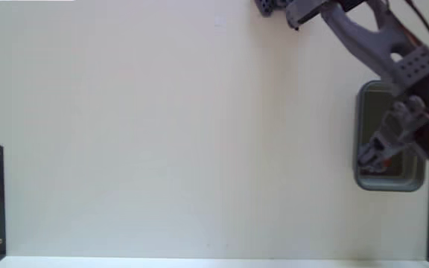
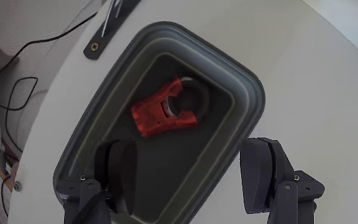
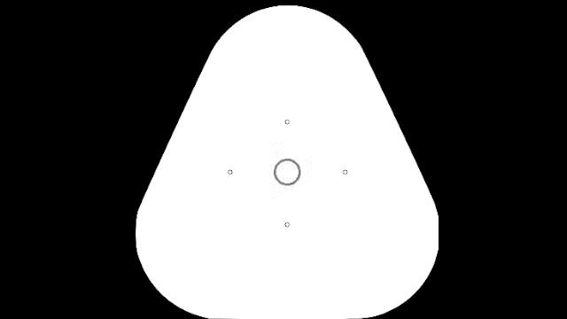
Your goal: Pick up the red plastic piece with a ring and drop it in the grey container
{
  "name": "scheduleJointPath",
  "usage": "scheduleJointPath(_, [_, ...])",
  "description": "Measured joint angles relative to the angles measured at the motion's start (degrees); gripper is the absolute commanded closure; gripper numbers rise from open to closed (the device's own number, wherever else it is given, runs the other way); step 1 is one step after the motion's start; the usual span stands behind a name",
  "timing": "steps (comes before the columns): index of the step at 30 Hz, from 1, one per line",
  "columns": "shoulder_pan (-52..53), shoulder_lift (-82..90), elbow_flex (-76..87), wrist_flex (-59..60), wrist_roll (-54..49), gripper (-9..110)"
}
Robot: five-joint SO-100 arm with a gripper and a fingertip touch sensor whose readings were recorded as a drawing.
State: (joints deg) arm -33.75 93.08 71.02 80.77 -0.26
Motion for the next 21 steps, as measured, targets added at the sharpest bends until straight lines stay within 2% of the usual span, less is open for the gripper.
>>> scheduleJointPath(21, [11.0, 15.5, 14.9, 0.1, 0.0, -9])
